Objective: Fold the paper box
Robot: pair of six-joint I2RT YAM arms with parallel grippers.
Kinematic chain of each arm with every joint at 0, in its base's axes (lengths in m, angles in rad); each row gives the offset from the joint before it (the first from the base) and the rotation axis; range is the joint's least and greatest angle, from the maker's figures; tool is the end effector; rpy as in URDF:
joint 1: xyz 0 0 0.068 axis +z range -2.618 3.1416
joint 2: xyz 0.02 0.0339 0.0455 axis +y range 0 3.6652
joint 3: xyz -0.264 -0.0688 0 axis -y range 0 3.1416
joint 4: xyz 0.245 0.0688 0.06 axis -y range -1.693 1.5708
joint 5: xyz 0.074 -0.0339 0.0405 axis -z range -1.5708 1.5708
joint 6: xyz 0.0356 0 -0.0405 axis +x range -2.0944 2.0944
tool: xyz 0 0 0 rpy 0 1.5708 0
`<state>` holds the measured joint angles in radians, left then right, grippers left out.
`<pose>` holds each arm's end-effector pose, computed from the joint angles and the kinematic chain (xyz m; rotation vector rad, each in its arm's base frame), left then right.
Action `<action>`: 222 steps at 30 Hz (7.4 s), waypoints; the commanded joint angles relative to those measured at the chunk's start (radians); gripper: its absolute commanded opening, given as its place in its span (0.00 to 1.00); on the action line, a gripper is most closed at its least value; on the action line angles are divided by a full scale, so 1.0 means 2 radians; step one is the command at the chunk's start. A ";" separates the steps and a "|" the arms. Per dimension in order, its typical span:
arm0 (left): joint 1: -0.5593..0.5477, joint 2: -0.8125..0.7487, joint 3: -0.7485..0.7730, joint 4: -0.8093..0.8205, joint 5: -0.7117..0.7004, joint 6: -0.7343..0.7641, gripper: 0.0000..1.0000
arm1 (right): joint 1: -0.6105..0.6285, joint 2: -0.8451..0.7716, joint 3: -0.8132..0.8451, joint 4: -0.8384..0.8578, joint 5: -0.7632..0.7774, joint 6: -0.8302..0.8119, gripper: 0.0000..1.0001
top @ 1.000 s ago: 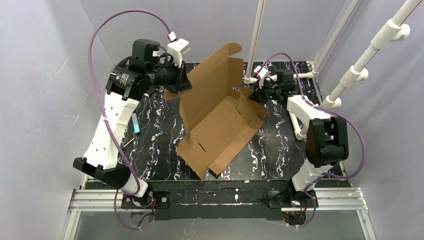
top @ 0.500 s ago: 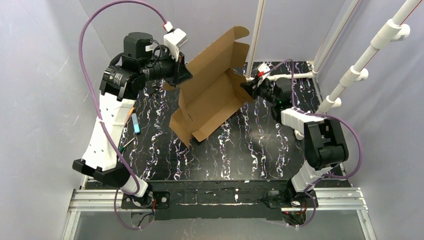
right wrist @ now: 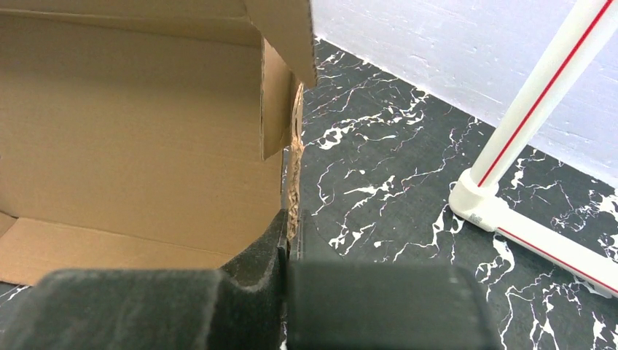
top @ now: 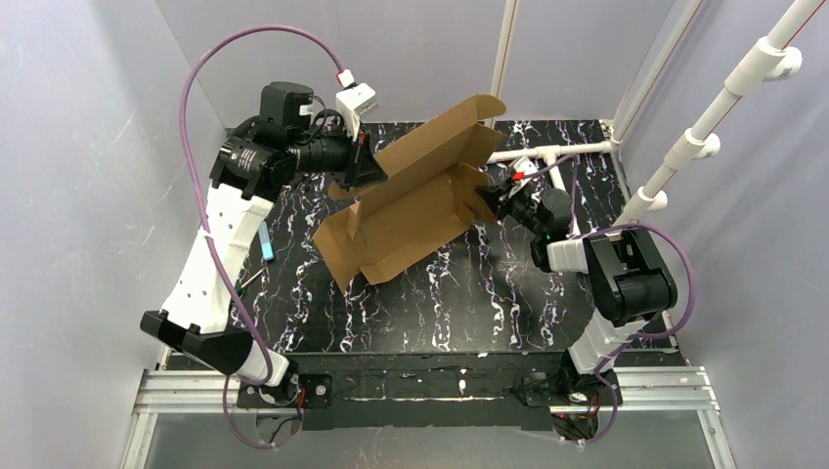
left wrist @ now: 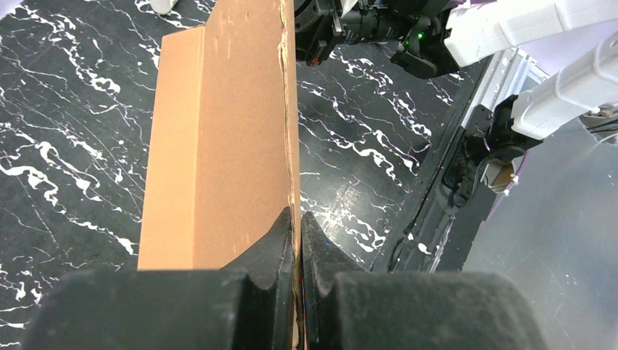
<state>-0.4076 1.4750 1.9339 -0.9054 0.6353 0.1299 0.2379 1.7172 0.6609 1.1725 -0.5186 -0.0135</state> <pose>0.2491 -0.1306 0.4943 0.9184 1.7948 -0.8150 0.3219 0.0962 0.2031 -0.6031 1.3676 0.5578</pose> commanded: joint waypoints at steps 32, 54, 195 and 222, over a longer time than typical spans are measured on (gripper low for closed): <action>-0.001 -0.100 -0.100 -0.001 0.060 0.010 0.00 | -0.002 -0.102 -0.037 -0.098 -0.132 -0.047 0.39; -0.006 -0.136 -0.145 -0.006 0.076 0.016 0.00 | -0.067 -0.177 0.077 -0.483 -0.202 -0.188 0.56; 0.016 -0.017 -0.126 0.088 0.154 -0.160 0.00 | 0.041 0.240 0.135 0.234 -0.074 -0.004 0.91; 0.042 -0.002 -0.129 0.104 0.184 -0.172 0.00 | 0.044 0.323 0.268 0.224 -0.135 0.065 0.11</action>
<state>-0.3302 1.4853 1.6752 -0.7040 0.9524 -0.2180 0.3164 2.3589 1.1587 1.4727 -0.7609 0.1070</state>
